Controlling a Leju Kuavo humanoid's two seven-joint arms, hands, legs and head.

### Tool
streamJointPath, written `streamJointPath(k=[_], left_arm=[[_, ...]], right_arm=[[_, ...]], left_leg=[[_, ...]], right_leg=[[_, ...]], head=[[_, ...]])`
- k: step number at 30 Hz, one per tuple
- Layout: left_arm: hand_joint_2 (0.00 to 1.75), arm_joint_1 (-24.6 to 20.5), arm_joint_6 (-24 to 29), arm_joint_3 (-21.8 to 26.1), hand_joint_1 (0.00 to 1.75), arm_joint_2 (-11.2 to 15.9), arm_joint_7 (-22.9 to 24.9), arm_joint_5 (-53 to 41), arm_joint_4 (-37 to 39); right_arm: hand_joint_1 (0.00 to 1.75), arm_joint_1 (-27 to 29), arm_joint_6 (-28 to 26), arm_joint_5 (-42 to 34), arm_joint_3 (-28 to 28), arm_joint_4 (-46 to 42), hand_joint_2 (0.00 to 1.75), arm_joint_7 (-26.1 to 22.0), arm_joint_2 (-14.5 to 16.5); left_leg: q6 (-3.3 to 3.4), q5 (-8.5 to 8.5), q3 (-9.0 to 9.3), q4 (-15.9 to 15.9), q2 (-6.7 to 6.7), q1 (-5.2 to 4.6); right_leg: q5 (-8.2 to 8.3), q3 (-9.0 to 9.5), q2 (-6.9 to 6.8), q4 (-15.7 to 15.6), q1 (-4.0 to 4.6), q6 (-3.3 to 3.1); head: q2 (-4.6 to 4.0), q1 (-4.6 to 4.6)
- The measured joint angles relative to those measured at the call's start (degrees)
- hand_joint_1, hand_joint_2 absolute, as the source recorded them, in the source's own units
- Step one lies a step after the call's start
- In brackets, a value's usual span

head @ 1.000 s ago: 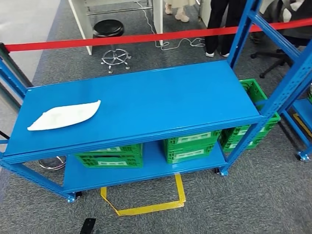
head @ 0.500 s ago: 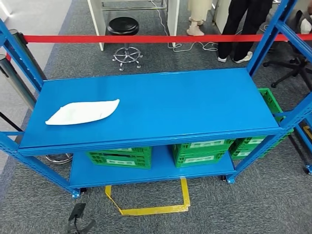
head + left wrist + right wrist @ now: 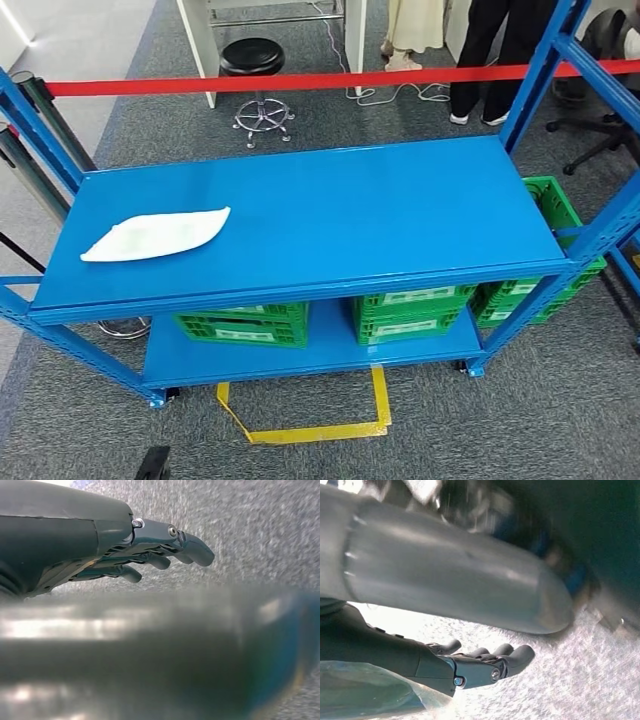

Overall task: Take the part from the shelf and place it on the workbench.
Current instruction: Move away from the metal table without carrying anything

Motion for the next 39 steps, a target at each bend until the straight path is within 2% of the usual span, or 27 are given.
streamJointPath(k=[1, 3, 6, 7, 8, 10, 11, 12, 13, 14, 16, 17, 18, 21, 25, 29, 32, 39], left_arm=[[0.00, 0.7, -0.2, -1.0, 0.00, 0.1, -0.2, 1.0, 0.0], [0.00, 2.0, -0.6, -3.1, 0.00, 0.3, -0.5, 3.2, 0.1], [0.00, 3.7, -1.3, -6.2, 0.00, 0.7, -1.1, 6.5, 0.1], [0.00, 4.2, -1.5, -7.3, 0.00, 0.8, -1.3, 7.6, 0.1], [0.00, 4.4, -1.7, -8.4, 0.00, 1.0, -1.5, 8.7, 0.0], [0.00, 4.6, -2.2, -10.6, 0.00, 1.3, -2.0, 10.9, -0.6], [0.00, 4.6, -2.4, -11.6, 0.00, 1.4, -2.2, 12.0, -1.0], [0.00, 4.6, -2.6, -12.6, 0.00, 1.5, -2.4, 13.0, -1.6], [0.00, 4.5, -2.8, -13.6, 0.00, 1.7, -2.5, 14.0, -2.3], [0.00, 4.4, -3.0, -14.6, 0.00, 1.7, -2.7, 15.0, -3.0], [0.00, 4.1, -3.3, -16.3, 0.00, 1.9, -3.1, 16.5, -4.5], [0.00, 3.9, -3.5, -16.9, 0.00, 2.1, -3.2, 17.2, -5.1], [0.00, 3.8, -3.6, -17.5, 0.00, 2.3, -3.3, 17.9, -5.6], [0.00, 4.4, -4.3, -20.4, 0.00, 2.9, -3.8, 21.1, -6.8], [0.00, 7.1, -5.3, -25.0, 0.00, 3.3, -4.5, 26.0, -7.1], [0.00, 9.8, -6.2, -29.0, 0.00, 3.7, -5.4, 30.3, -7.1], [0.00, 11.9, -6.9, -32.0, 0.00, 3.9, -5.9, 33.8, -7.1], [0.00, 14.0, -7.7, -35.6, 0.00, 4.4, -6.5, 37.7, -7.1]], right_arm=[[0.00, 0.0, 0.0, -1.3, 0.3, -0.6, 0.00, -0.2, -0.2], [0.00, -0.1, -0.1, -3.8, 0.9, -1.8, 0.00, -0.6, -0.7], [0.00, 0.1, -0.2, -7.8, 1.9, -2.9, 0.00, -1.3, -1.3], [0.00, 0.3, -0.2, -9.2, 2.2, -3.1, 0.00, -1.5, -1.6], [0.00, 0.7, -0.2, -10.6, 2.6, -3.3, 0.00, -1.7, -1.8], [0.00, 1.8, -0.2, -13.3, 3.3, -3.4, 0.00, -2.1, -2.2], [0.00, 2.5, -0.2, -14.7, 3.6, -3.3, 0.44, -2.3, -2.4], [0.00, 3.3, -0.2, -16.0, 3.9, -3.2, 0.87, -2.5, -2.6], [0.00, 4.1, -0.2, -17.2, 4.2, -3.0, 1.31, -2.7, -2.8], [0.00, 4.9, -0.2, -18.4, 4.5, -2.7, 1.75, -2.9, -2.9], [0.00, 6.2, -0.3, -20.3, 5.0, -2.1, 1.75, -3.2, -3.3], [0.00, 6.6, -0.3, -21.0, 5.1, -1.8, 1.75, -3.3, -3.4], [0.00, 7.0, -0.3, -21.8, 5.4, -1.5, 1.75, -3.4, -3.6], [0.00, 8.1, -0.4, -25.7, 6.5, -1.1, 1.75, -4.1, -4.0], [0.00, 8.4, -0.5, -31.7, 7.9, -1.9, 1.75, -5.1, -4.6], [0.00, 8.2, -0.6, -36.9, 9.2, -3.5, 0.00, -6.0, -5.4], [0.00, 8.1, -0.7, -41.3, 10.2, -4.8, 0.00, -6.7, -6.0], [0.00, 7.9, -0.8, -46.0, 11.4, -6.5, 0.00, -7.5, -6.6]], left_leg=[[0.18, 1.48, 1.60, -3.5, 0.05, -0.09], [0.62, 2.30, 3.58, -8.0, 0.12, -0.29], [1.46, 1.81, 3.99, -8.9, 0.05, -0.33], [1.86, 1.81, 4.17, -9.1, 0.05, -0.24], [2.26, 1.84, 4.32, -9.3, 0.04, -0.13], [2.82, 1.76, 4.41, -9.4, 0.05, -0.14], [2.96, 1.69, 4.42, -9.4, 0.05, -0.22], [3.05, 1.62, 4.48, -9.4, 0.04, -0.28], [3.08, 1.55, 4.55, -9.4, 0.01, -0.32], [3.03, 1.47, 4.68, -9.4, -0.05, -0.34], [2.70, 1.19, 5.00, -9.3, -0.15, -0.36], [2.54, 0.90, 5.03, -9.0, -0.16, -0.56], [2.62, 0.75, 5.01, -8.9, -0.12, -0.74], [3.09, 0.72, 5.05, -8.8, -0.03, -1.15], [2.89, 0.79, 5.53, -9.3, -0.05, -1.10], [2.17, 0.73, 5.68, -9.5, -0.10, -0.92], [1.64, 0.62, 5.79, -9.5, -0.10, -0.84], [1.59, 0.59, 5.81, -9.5, -0.10, -0.91]], right_leg=[[-0.20, 0.08, -0.01, 0.0, 0.10, 0.26], [-0.49, 0.11, -0.07, 0.0, 0.31, 0.98], [-0.73, 0.06, -0.20, -0.2, 0.32, 2.02], [-1.32, -0.17, -0.13, 0.3, 0.29, 2.28], [-2.50, -0.86, 0.01, 2.0, 0.29, 2.47], [-6.06, -4.16, 0.33, 8.6, 0.28, 2.60], [-7.53, -6.18, 0.41, 12.4, 0.28, 2.64], [-8.03, -7.62, 0.45, 14.8, 0.29, 2.65], [-7.44, -8.20, 0.47, 15.4, 0.29, 2.63], [-5.81, -7.70, 0.47, 13.7, 0.29, 2.57], [-1.64, -4.69, 0.48, 6.6, 0.29, 2.34], [-0.15, -3.19, 0.51, 3.4, 0.23, 2.30], [0.63, -2.18, 0.56, 1.3, 0.18, 2.21], [0.72, -1.47, 0.60, 0.3, 0.16, 1.98], [0.48, -1.29, 0.57, 0.4, 0.33, 1.57], [0.26, -1.15, 0.38, 0.4, 0.51, 1.22], [0.21, -1.06, 0.43, 0.4, 0.56, 1.15], [0.21, -0.96, 0.41, 0.4, 0.48, 1.17]], head=[[0.00, 0.01], [0.00, 0.08], [0.00, 0.14], [0.00, 0.18], [0.00, 0.31], [0.00, 0.52], [0.00, 0.57], [0.00, 0.56], [0.00, 0.58], [0.00, 0.58], [0.00, 0.60], [0.00, 0.60], [0.00, 0.56], [0.00, 0.36], [0.00, 0.31], [0.00, 0.35], [0.00, 0.37], [0.00, 0.37]])
